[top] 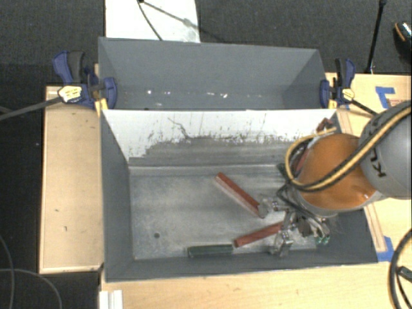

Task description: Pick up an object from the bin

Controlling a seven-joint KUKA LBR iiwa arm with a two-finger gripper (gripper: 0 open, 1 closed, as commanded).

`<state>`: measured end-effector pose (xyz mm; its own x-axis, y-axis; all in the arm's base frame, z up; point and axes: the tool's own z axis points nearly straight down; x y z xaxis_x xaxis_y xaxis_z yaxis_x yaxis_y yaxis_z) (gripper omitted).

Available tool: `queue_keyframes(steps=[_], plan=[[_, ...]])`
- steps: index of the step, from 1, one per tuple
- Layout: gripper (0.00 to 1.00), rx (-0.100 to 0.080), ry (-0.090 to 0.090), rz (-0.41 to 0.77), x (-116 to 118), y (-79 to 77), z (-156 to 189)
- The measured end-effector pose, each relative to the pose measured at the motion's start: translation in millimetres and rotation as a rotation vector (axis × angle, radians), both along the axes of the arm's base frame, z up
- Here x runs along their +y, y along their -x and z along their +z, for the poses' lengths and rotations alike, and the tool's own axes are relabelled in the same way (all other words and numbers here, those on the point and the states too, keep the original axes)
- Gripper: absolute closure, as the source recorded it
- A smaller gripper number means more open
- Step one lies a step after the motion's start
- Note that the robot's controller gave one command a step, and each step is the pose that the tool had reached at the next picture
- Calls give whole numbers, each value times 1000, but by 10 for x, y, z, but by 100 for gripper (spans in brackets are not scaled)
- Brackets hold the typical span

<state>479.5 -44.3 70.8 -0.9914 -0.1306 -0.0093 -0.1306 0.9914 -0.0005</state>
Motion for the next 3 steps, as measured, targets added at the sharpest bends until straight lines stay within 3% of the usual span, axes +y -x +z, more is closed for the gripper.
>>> queue_keyframes(steps=[1, 2, 3], plan=[[100, 5, 0, -1, 6, 13, 2], [100, 2, 1, 41, -663, -56, 5], [100, -2, 2, 41, -374, -116, 1582]])
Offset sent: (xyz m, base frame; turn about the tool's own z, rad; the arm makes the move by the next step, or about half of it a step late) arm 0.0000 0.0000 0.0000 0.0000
